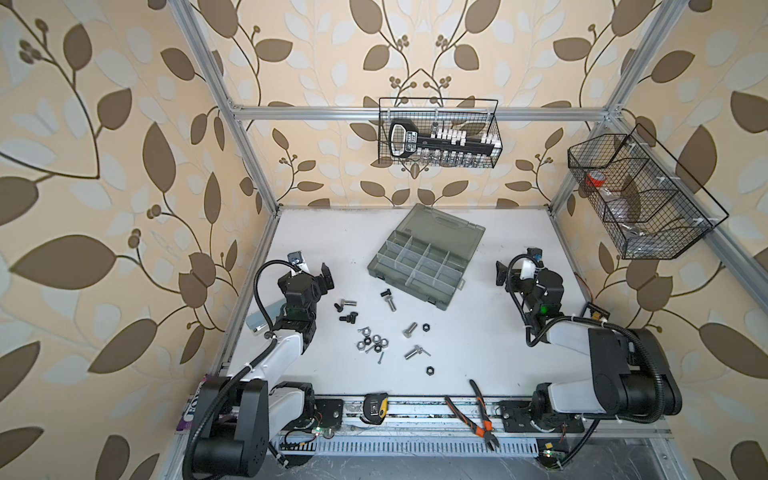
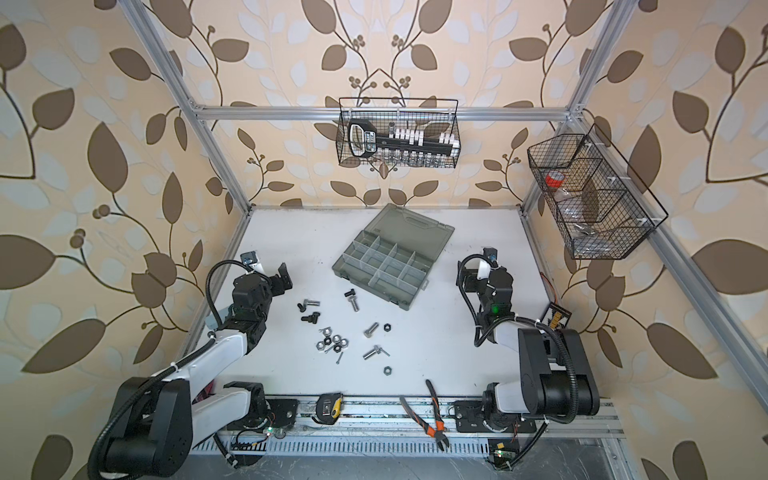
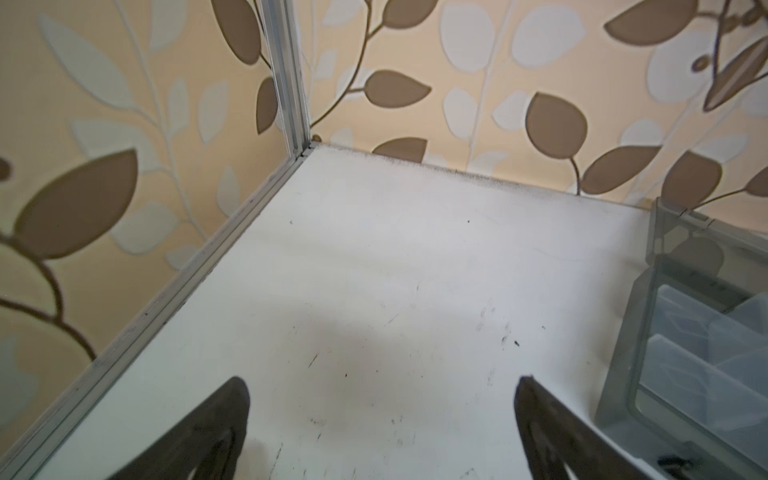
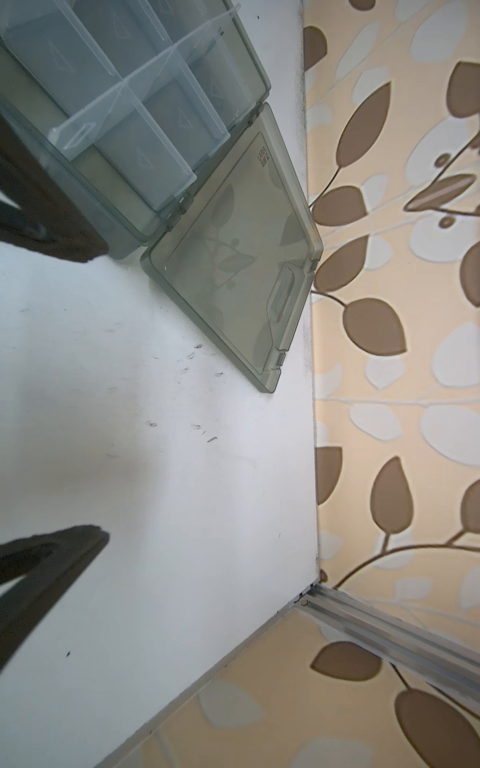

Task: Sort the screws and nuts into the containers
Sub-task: 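Raise both arms and move the right gripper over the scattered bolts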

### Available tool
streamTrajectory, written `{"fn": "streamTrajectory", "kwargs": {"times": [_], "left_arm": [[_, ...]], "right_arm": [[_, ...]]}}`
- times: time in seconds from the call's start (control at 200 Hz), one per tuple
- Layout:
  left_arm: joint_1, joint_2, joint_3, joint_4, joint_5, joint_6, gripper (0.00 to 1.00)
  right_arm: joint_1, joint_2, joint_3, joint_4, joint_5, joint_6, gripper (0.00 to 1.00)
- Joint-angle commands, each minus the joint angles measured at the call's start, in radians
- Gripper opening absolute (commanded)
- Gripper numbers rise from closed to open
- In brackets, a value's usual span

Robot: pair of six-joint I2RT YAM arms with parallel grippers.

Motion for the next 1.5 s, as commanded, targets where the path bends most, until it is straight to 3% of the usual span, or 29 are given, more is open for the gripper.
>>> {"fn": "streamTrajectory", "kwargs": {"times": [0.0,0.29,0.425,0.51,0.62,0.8,0.935,1.205,1.494], "left_arm": [[0.002,-0.060,0.070,-0.096,-0.005,-0.054,0.99],[-0.029,-0.163,0.185,-0.334,0.102,-0.202,0.99],[-0.100,-0.240,0.218,-0.466,0.017,-0.212,0.99],[-0.168,-0.279,0.219,-0.511,-0.004,-0.245,0.99],[-0.200,-0.301,0.221,-0.587,0.103,-0.318,0.99],[-0.205,-0.323,0.205,-0.726,0.228,-0.434,0.99],[-0.206,-0.342,0.201,-0.794,0.260,-0.483,0.99],[-0.206,-0.301,0.212,-0.841,0.237,-0.533,0.99],[-0.206,-0.278,0.236,-0.891,0.180,-0.539,0.99]], "right_arm": [[0.018,-0.062,0.042,-0.079,0.097,0.031,1.00],[0.061,-0.193,0.227,-0.462,0.186,0.121,1.00],[0.075,-0.242,0.279,-0.636,0.191,0.226,1.00],[0.133,-0.286,0.286,-0.719,0.232,0.239,1.00],[0.230,-0.337,0.311,-0.855,0.330,0.239,1.00],[0.365,-0.427,0.322,-1.058,0.303,0.305,1.00],[0.483,-0.428,0.338,-1.202,0.289,0.405,1.00],[0.804,-0.315,0.335,-1.242,0.233,0.596,0.92],[0.957,-0.075,0.421,-1.160,0.116,0.627,0.79]]}}
